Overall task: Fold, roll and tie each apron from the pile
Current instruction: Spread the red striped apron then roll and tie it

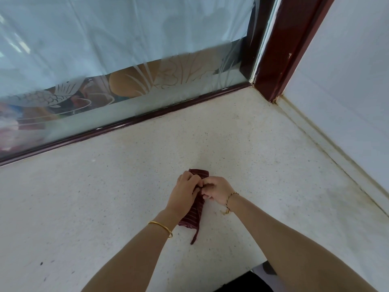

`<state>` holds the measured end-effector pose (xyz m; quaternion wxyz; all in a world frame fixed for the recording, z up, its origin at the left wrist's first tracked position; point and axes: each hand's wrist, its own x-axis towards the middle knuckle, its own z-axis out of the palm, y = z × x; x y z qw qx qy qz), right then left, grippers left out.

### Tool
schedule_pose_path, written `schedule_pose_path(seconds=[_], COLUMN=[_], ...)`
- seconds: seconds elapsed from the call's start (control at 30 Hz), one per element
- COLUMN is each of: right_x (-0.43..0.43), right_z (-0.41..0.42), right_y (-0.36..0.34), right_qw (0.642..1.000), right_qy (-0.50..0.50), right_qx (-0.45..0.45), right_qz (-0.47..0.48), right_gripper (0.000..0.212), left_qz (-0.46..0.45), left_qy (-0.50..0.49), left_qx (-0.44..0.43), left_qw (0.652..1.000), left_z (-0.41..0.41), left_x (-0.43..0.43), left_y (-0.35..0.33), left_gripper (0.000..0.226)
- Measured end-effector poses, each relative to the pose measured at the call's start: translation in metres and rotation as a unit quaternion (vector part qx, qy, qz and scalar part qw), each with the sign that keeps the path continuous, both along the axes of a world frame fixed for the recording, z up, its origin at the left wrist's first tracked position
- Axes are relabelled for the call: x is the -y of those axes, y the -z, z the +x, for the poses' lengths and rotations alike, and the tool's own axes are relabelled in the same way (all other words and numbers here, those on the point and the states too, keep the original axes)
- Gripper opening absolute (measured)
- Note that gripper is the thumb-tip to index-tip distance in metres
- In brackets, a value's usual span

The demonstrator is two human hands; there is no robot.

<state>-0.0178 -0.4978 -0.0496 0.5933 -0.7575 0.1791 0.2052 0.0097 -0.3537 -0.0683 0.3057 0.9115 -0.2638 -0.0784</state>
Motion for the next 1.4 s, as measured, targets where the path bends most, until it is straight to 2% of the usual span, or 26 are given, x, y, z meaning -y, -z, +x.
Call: schedule_pose_path(seconds=[0.13,0.27,0.37,0.47,0.5,0.57,0.6,0.67,0.77,0.9,0.97,1.0,1.1,1.13,1.17,1.2,1.27,1.3,1.33,1.4], right_x=[0.002,0.003,0.010,0.015,0.014,0.009,0.006,0.001,-0.001,0.012,0.016,0.015,0.014,0.014,0.015,0.016,0.014,0.012,0.010,0.009], right_z=[0.002,0.004,0.005,0.003,0.003,0.003,0.003,0.003,0.003,0.000,-0.002,-0.002,0.003,0.004,0.002,-0.001,-0.009,-0.012,-0.013,-0.012], right_y=[0.004,0.001,-0.002,0.001,0.004,0.007,0.007,0.003,0.000,0.003,0.002,-0.001,-0.007,-0.006,-0.004,0.000,0.009,0.011,0.013,0.018], right_qw=[1.000,0.994,0.958,0.909,0.906,0.948,0.974,0.996,0.990,0.962,0.960,0.966,0.977,0.977,0.979,0.986,0.979,0.972,0.974,0.984], right_qy=[0.006,-0.053,-0.118,-0.187,-0.178,-0.083,-0.018,0.055,0.051,0.030,0.003,-0.025,-0.100,-0.100,-0.083,-0.041,0.093,0.133,0.140,0.033], right_qx=[-0.011,0.011,0.075,0.063,0.066,0.079,0.074,0.017,-0.109,-0.215,-0.242,-0.241,-0.157,-0.132,-0.121,-0.127,-0.177,-0.185,-0.171,-0.079], right_qz=[-0.003,-0.094,-0.251,-0.367,-0.378,-0.296,-0.214,-0.063,0.068,0.164,0.142,0.094,-0.107,-0.138,-0.142,-0.100,0.038,0.060,0.041,-0.156], right_gripper=[0.018,0.012,0.011,0.013,0.012,0.011,0.012,0.014,0.019,0.022,0.020,0.021,0.026,0.025,0.024,0.025,0.028,0.028,0.028,0.024], left_qz=[-0.023,-0.010,0.007,0.052,0.075,0.120,0.140,0.184,0.230,0.239,0.244,0.247,0.252,0.255,0.258,0.262,0.268,0.269,0.271,0.275], left_qy=[-0.031,-0.031,-0.063,-0.076,-0.072,-0.057,-0.050,-0.043,-0.053,-0.061,-0.054,-0.050,-0.046,-0.044,-0.043,-0.042,-0.039,-0.038,-0.040,-0.045], left_qx=[-0.053,-0.091,-0.135,-0.165,-0.174,-0.194,-0.200,-0.200,-0.193,-0.196,-0.203,-0.205,-0.206,-0.206,-0.210,-0.213,-0.217,-0.219,-0.219,-0.219], left_qw=[0.998,0.995,0.989,0.982,0.979,0.972,0.969,0.961,0.952,0.949,0.947,0.946,0.945,0.944,0.942,0.940,0.938,0.937,0.937,0.935], left_z=[0.005,0.011,0.015,0.019,0.020,0.022,0.024,0.025,0.024,0.020,0.017,0.016,0.015,0.015,0.014,0.015,0.016,0.016,0.016,0.016], left_x=[-0.005,-0.010,-0.023,-0.030,-0.028,-0.025,-0.023,-0.020,-0.013,-0.002,0.003,0.004,0.008,0.008,0.008,0.009,0.009,0.010,0.011,0.012], left_y=[-0.003,-0.005,-0.003,0.000,-0.001,-0.003,-0.004,-0.007,-0.010,-0.012,-0.012,-0.012,-0.012,-0.013,-0.013,-0.013,-0.012,-0.011,-0.010,-0.011], left_gripper=[0.005,0.012,0.025,0.034,0.032,0.020,0.015,0.010,0.006,0.020,0.022,0.021,0.020,0.021,0.022,0.023,0.023,0.023,0.023,0.023])
